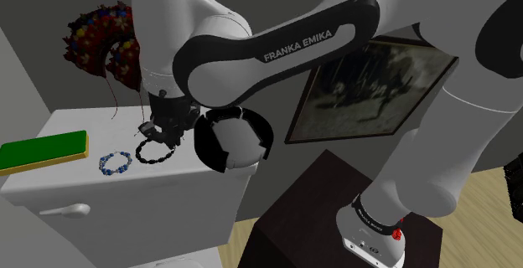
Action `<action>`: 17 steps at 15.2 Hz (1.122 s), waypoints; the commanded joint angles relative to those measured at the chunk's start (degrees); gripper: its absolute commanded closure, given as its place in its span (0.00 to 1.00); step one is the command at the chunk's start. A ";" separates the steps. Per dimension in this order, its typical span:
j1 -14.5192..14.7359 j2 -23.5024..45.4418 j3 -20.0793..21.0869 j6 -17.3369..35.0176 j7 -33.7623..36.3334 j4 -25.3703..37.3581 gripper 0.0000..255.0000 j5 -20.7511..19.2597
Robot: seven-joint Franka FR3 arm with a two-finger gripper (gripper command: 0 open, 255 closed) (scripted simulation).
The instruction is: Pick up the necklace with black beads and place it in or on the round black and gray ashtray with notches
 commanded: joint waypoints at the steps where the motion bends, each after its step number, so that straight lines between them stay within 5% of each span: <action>1: -0.05 -0.68 0.11 -1.46 -0.32 0.87 1.00 0.51; 17: -0.29 -3.44 0.36 -12.50 -2.15 9.63 1.00 2.62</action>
